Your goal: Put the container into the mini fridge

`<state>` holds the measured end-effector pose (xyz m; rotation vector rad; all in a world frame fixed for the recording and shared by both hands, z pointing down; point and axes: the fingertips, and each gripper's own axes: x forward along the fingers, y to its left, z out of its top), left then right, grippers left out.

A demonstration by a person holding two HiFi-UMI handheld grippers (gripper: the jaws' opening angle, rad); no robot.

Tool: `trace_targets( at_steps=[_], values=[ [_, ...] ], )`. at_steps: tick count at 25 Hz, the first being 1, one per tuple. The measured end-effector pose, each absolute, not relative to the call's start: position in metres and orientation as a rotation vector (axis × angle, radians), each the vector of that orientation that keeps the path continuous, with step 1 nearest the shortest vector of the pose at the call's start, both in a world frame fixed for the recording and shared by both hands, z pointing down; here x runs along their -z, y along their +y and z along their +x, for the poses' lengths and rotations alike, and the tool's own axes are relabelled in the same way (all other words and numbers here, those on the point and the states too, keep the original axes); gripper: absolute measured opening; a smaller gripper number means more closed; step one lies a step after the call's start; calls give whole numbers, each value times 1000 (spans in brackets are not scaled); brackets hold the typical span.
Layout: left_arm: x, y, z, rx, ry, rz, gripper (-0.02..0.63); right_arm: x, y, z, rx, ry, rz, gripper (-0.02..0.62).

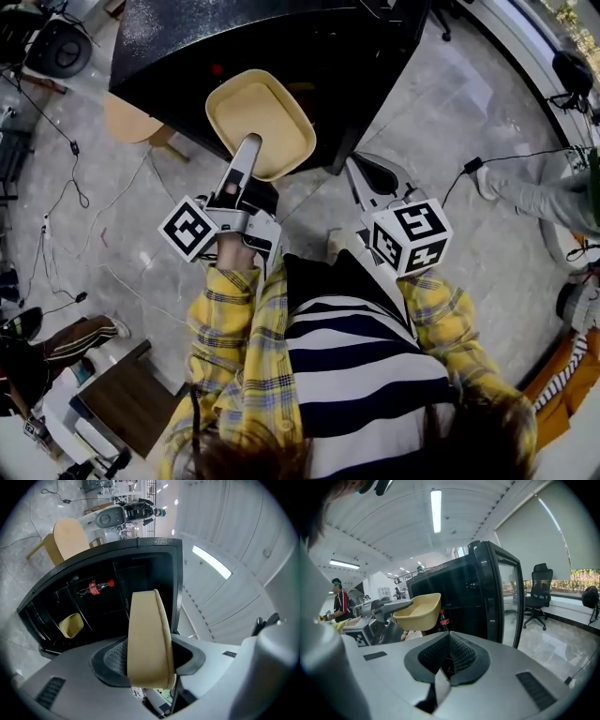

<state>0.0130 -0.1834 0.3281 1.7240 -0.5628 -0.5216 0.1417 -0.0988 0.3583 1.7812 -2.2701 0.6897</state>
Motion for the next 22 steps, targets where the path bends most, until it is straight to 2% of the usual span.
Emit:
trace_targets(
  at_steps=[22],
  values=[
    [-319, -256, 7, 824, -783, 1579, 224, -361, -140, 130, -617, -2412, 1498, 28]
  ],
)
